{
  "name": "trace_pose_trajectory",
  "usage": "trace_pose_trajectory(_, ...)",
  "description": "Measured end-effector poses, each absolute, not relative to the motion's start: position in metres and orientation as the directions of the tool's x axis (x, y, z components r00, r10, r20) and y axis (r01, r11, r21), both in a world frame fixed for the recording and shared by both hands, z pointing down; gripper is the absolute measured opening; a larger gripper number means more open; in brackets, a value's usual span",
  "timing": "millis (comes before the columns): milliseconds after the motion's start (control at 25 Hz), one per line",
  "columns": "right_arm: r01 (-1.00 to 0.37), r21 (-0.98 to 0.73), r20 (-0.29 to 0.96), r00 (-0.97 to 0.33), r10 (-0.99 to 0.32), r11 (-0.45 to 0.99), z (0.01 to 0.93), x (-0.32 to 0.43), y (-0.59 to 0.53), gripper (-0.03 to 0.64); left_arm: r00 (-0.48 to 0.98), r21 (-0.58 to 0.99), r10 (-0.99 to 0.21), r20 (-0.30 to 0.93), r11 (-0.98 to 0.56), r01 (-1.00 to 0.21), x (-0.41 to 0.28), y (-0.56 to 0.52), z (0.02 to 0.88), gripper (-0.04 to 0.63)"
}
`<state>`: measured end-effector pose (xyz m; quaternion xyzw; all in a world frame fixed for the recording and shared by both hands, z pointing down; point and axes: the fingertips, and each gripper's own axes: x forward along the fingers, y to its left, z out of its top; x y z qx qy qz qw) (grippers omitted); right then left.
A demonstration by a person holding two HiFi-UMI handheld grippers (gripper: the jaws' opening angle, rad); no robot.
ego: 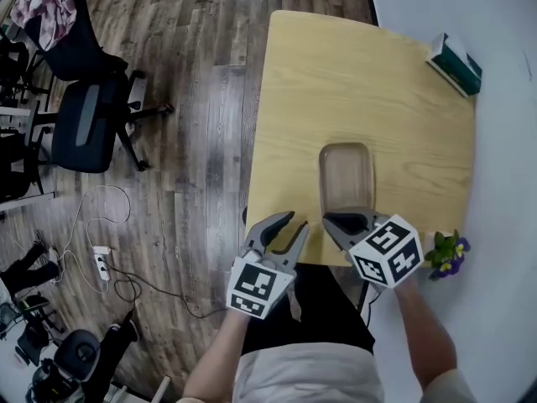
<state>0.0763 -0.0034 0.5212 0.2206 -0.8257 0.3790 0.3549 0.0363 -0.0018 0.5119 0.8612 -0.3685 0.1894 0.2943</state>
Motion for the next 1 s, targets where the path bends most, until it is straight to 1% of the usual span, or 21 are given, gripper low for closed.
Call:
trace_pose_trajectory(360, -0.610, -0.543, 0.706, -0.704, -0.080, 0.577, 0.509, 0.073, -0.008, 0.018, 0.685, 0.421, -0.522, 0.508, -0.543, -0.726, 0.046, -0.008, 0.514, 0.106)
trace_pose_trajectory(640, -0.586, -0.579, 0.668, -0.740, -0.083, 0.567, 0.499, 0.073, -0.009, 0.018, 0.733, 0.500, -0.517, 0.442, -0.536, -0.680, 0.050, -0.015, 0.510, 0.104)
trace_pose_trajectory(1000, -0.581, -0.584, 0.659, -0.747, -0.086, 0.567, 0.497, 0.073, -0.009, 0.018, 0.788, 0.600, -0.493, 0.369, -0.521, -0.607, 0.055, -0.019, 0.508, 0.104)
